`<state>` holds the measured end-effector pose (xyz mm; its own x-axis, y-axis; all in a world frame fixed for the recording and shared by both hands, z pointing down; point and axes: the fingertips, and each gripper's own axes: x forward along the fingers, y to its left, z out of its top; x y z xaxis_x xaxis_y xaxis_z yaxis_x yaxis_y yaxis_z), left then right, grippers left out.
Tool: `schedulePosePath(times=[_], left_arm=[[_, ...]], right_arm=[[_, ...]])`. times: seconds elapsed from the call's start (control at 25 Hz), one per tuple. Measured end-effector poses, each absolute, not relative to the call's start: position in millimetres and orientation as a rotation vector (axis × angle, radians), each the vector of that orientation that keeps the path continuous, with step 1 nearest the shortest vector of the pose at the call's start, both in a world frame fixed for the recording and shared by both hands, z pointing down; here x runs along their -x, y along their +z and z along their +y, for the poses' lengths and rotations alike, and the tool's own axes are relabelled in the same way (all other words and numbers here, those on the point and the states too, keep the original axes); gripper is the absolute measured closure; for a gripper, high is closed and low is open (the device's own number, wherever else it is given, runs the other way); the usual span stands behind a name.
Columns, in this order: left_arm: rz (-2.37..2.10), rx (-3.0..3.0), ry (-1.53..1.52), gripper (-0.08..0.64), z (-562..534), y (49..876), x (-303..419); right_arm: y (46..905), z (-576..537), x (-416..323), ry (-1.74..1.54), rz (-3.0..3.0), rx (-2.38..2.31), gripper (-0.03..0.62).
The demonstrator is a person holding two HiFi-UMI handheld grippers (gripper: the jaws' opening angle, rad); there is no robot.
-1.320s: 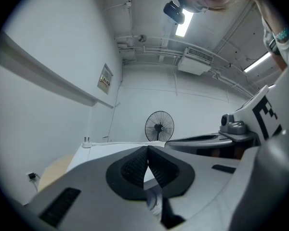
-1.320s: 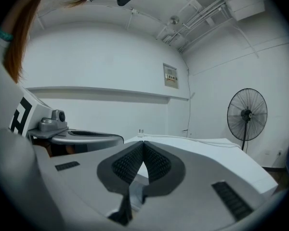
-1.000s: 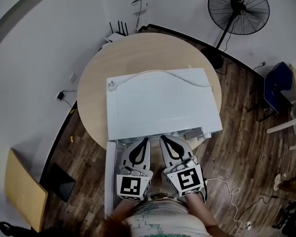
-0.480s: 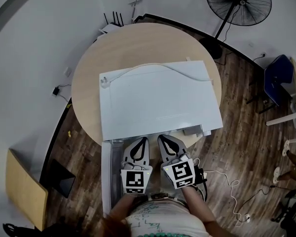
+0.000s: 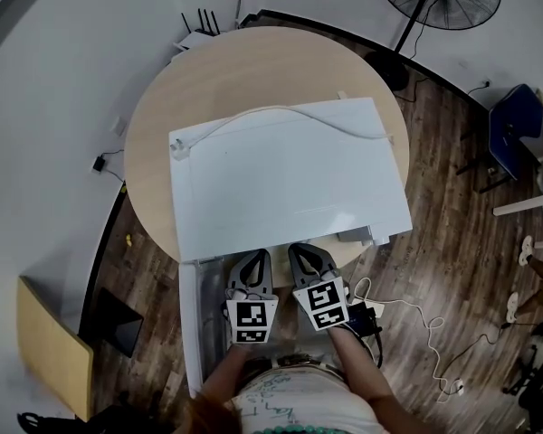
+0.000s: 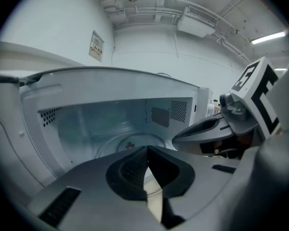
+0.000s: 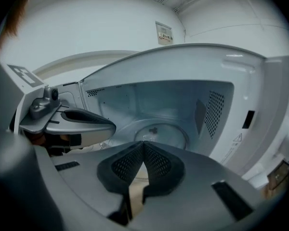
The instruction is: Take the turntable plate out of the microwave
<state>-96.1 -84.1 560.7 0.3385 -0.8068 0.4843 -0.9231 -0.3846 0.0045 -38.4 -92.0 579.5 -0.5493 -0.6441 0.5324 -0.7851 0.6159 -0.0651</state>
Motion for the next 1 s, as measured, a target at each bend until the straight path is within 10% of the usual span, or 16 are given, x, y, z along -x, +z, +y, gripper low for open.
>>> schedulePosePath(times=[0.64, 1.0], left_arm=[[-1.525, -1.833, 0.204, 0.538, -70, 610, 124], [-1.511, -1.473, -0.032, 0.288, -64, 644, 138]], right_arm=[[618, -91, 8, 0.978, -2.344, -1.265, 0.583], [644, -96, -3, 1.496, -2.241, -1.297, 0.359]])
